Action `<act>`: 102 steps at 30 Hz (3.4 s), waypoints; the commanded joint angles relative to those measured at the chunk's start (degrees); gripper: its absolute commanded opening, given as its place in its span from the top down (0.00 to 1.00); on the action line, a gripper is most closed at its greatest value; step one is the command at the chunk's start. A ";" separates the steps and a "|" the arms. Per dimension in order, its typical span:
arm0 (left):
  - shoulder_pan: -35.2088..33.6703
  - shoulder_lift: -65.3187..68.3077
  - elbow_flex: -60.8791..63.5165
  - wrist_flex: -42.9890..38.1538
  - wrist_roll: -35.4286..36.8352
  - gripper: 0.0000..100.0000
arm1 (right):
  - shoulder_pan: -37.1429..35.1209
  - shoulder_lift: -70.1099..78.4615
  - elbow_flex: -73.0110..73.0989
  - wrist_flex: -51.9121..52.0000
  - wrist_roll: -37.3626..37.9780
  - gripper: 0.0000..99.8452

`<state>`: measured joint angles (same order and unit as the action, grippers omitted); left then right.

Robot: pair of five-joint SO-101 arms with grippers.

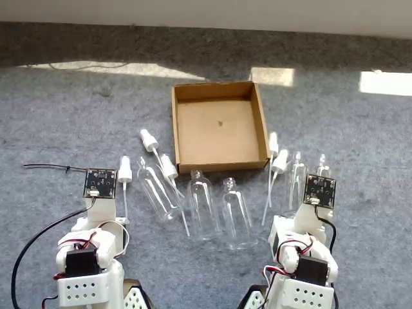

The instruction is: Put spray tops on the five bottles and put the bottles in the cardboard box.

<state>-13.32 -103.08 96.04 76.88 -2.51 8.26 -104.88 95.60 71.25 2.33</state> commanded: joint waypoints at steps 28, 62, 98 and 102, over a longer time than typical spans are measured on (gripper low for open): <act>-0.66 -0.66 1.10 0.26 -0.09 0.88 | 0.48 -0.31 5.67 0.31 0.53 0.99; -0.66 -0.66 1.10 0.26 -0.09 0.88 | 0.48 -0.31 5.67 0.31 0.53 0.99; -0.40 -0.66 1.10 0.26 -0.09 0.88 | 4.70 -0.13 -10.95 0.75 0.18 0.99; -0.40 -0.66 1.10 0.26 -0.09 0.88 | 5.23 -0.04 -15.60 0.48 0.35 1.00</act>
<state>-13.32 -103.08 96.04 76.88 -2.51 12.66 -105.23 85.67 71.78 2.33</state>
